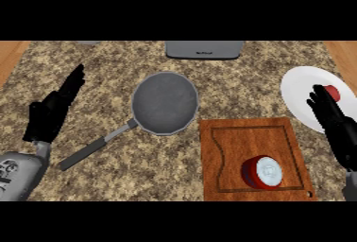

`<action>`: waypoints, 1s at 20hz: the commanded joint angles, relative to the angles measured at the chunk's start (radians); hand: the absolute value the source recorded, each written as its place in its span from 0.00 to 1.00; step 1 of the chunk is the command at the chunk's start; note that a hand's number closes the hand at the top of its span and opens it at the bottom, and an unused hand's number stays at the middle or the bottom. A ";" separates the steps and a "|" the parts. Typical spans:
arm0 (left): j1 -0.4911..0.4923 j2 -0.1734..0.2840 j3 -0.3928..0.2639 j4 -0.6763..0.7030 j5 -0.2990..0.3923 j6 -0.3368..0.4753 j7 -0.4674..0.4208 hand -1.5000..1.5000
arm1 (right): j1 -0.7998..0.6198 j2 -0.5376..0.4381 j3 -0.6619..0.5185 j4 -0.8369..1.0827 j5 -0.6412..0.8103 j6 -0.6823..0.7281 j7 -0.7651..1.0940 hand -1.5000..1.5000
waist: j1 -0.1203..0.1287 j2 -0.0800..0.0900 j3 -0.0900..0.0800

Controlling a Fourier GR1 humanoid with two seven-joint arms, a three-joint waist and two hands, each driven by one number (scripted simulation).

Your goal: Pick the can from the cutting board and place it in the pan

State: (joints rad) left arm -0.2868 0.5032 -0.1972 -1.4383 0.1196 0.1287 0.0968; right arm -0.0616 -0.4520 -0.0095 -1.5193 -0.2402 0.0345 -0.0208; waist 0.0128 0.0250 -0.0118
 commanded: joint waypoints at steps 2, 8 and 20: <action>0.058 -0.003 0.033 0.033 -0.014 0.045 0.047 0.50 | -0.082 0.039 0.058 -0.083 -0.068 0.090 0.037 0.00 | 0.001 -0.026 0.012; 0.128 0.027 0.083 0.123 -0.004 0.084 0.107 0.50 | -0.129 -0.179 0.022 -0.169 0.199 0.076 -0.059 1.00 | -0.022 -0.048 -0.028; 0.154 0.020 0.159 0.122 0.007 0.074 0.174 0.50 | 0.261 0.065 -0.022 -0.360 0.059 0.080 -0.299 0.00 | -0.019 -0.028 0.012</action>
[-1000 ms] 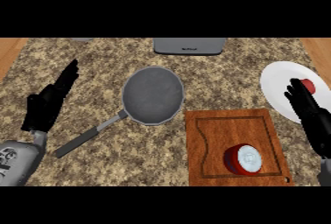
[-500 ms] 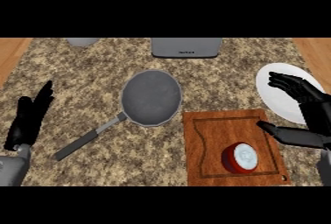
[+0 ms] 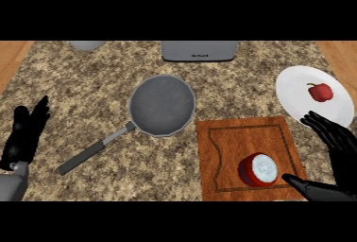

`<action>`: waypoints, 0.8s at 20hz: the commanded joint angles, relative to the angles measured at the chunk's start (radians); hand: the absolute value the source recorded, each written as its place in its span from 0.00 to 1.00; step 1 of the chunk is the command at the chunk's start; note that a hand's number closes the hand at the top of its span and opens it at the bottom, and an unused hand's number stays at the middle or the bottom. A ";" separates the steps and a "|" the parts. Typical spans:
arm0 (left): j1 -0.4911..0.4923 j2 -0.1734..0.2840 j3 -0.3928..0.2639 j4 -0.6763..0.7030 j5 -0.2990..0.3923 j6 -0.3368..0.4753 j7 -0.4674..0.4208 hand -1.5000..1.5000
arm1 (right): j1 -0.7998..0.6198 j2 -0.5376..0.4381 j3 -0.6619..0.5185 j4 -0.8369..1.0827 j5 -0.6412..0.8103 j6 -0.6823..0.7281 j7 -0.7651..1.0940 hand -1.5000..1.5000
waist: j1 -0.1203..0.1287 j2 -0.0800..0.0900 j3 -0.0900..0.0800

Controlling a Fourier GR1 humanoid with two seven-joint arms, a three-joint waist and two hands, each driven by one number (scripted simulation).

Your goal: Pick the can from the cutting board and place it in the pan

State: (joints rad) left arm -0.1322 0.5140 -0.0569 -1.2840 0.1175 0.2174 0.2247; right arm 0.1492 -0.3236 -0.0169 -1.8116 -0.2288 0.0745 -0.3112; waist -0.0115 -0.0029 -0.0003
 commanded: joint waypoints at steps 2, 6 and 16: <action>-0.014 0.013 0.027 0.007 -0.012 0.001 0.023 0.50 | 0.034 -0.130 -0.021 -0.147 0.081 0.030 0.107 0.00 | 0.003 0.000 -0.001; 0.042 -0.003 0.021 0.004 -0.006 -0.016 -0.035 0.50 | 0.056 -0.271 -0.024 -0.266 0.194 0.045 0.281 0.00 | 0.003 -0.002 -0.003; 0.003 -0.015 0.002 -0.018 -0.026 -0.013 0.026 0.50 | -0.157 -0.533 0.146 -0.413 0.354 0.246 0.826 0.00 | 0.036 0.004 -0.004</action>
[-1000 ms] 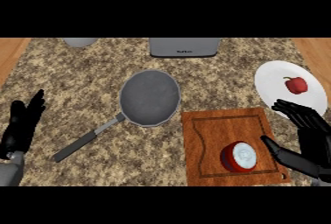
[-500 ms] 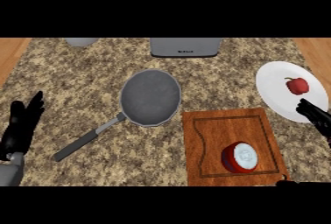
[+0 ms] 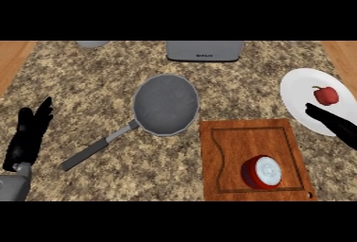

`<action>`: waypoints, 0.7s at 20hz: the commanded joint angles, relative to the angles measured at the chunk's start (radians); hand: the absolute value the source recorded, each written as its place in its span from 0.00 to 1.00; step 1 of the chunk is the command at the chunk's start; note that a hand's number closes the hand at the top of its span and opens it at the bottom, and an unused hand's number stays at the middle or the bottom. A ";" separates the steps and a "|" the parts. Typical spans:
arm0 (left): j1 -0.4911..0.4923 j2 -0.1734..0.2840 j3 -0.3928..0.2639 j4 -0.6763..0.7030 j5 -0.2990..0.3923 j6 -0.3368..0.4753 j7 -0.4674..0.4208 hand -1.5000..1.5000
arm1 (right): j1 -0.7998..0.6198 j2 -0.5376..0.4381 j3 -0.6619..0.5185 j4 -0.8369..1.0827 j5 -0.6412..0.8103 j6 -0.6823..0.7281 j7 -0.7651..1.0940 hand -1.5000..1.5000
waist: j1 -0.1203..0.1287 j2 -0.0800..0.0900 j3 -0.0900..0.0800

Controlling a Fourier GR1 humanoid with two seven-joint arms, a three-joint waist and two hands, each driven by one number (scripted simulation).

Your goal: Pick the can from the cutting board and place it in the pan

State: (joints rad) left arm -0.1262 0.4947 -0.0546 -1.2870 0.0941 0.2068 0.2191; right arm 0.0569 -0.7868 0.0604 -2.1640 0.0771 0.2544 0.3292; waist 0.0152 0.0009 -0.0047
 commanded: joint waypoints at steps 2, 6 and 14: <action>-0.034 0.000 0.019 0.009 0.011 -0.021 0.006 0.50 | -0.133 -0.051 0.158 -0.067 0.083 0.091 0.277 0.00 | 0.010 0.003 0.001; -0.037 -0.018 0.025 0.069 -0.007 -0.027 -0.027 0.50 | -0.181 0.001 0.300 -0.053 0.168 0.153 0.383 0.00 | -0.005 0.002 0.003; 0.019 -0.045 0.046 0.015 -0.059 -0.025 -0.032 0.50 | -0.229 0.194 0.419 0.020 0.287 0.246 0.505 0.00 | -0.013 -0.001 0.004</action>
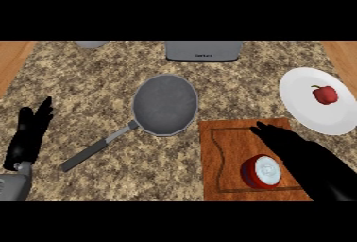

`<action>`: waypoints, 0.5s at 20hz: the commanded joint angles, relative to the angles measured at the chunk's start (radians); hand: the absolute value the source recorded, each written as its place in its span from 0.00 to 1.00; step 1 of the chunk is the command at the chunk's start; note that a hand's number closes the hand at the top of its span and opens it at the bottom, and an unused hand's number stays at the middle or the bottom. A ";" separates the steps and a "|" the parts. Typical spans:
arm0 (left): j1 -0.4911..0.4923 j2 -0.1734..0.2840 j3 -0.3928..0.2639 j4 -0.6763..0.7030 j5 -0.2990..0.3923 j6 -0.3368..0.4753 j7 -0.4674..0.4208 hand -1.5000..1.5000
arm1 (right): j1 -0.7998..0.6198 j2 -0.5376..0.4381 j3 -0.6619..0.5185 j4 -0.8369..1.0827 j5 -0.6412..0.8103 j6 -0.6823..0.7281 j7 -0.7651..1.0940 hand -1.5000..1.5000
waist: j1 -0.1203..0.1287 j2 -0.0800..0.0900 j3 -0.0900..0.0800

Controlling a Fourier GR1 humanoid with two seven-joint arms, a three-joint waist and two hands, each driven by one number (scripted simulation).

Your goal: Pick the can from the cutting board and place it in the pan

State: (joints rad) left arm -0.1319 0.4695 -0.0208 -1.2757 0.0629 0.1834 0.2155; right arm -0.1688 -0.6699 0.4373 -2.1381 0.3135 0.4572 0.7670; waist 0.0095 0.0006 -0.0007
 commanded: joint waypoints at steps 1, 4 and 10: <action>0.080 -0.009 0.015 -0.146 0.002 -0.002 0.075 0.50 | 0.053 0.051 0.023 0.016 0.096 0.018 -0.016 0.00 | -0.004 -0.003 0.001; 0.012 -0.020 0.048 0.010 -0.022 -0.024 -0.013 0.50 | -0.013 0.165 0.125 0.061 0.211 0.019 0.055 0.00 | -0.007 -0.001 0.001; 0.026 -0.037 0.089 -0.009 -0.039 -0.060 -0.011 0.50 | 0.046 0.158 0.045 0.096 0.277 0.091 -0.035 0.00 | -0.010 -0.001 0.001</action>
State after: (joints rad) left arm -0.0956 0.4433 0.0342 -1.3046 0.0326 0.1486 0.2191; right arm -0.1408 -0.5479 0.4934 -2.0358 0.5393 0.5018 0.7355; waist 0.0022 -0.0001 0.0001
